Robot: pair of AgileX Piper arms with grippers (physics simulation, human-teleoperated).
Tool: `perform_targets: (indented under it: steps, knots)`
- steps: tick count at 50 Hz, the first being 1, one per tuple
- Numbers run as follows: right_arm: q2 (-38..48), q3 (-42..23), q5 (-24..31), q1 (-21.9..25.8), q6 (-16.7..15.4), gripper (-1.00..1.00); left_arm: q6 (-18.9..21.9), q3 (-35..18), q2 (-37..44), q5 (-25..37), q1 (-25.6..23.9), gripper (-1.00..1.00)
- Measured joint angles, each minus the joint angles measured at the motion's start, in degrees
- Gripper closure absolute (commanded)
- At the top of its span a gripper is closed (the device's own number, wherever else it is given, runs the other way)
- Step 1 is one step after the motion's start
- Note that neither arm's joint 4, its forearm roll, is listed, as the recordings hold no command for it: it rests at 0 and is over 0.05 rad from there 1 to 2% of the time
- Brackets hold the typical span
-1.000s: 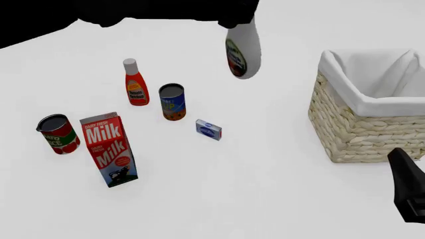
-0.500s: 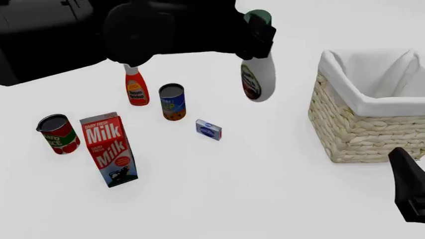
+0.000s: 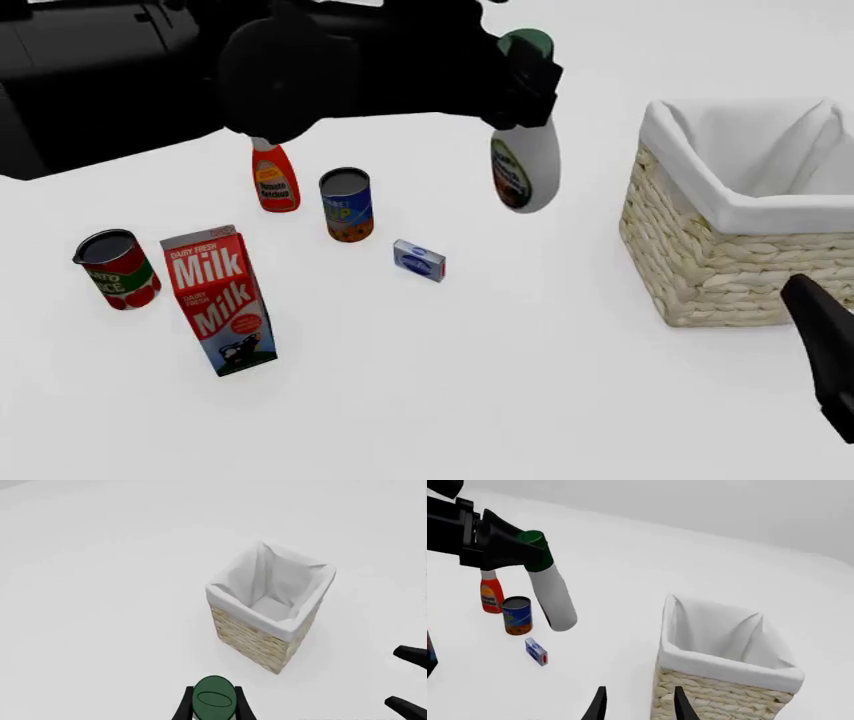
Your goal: Pick the salad dressing and place it in the basket.
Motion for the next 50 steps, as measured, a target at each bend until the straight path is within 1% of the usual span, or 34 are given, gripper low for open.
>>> perform_targets:
  steps: [9, 15, 22, 30, 39, 50]
  knots:
    - [7.9, -6.8, 0.6, 4.9, -3.4, -1.00, 0.3, -0.1, 0.0, 0.3, -0.3, 1.00]
    - [13.0, -10.6, 0.3, 8.5, -4.9, -1.00, 0.4, -0.1, -0.1, 0.5, -0.5, 1.00]
    - [18.3, -14.1, -0.5, 12.2, -5.6, -1.00, 0.5, 0.0, -0.3, 0.6, -0.9, 1.00]
    - [23.4, -17.1, -1.8, 15.6, -5.5, -1.00, 0.4, 0.4, -0.5, 0.6, -1.4, 1.00]
    - [28.1, -19.3, -3.8, 18.7, -5.6, -1.00, 0.5, 0.7, -0.8, 0.6, -1.9, 1.00]
    - [32.6, -20.5, -6.9, 21.0, -6.7, -1.00, 0.7, 1.2, -1.7, 0.8, -2.9, 1.00]
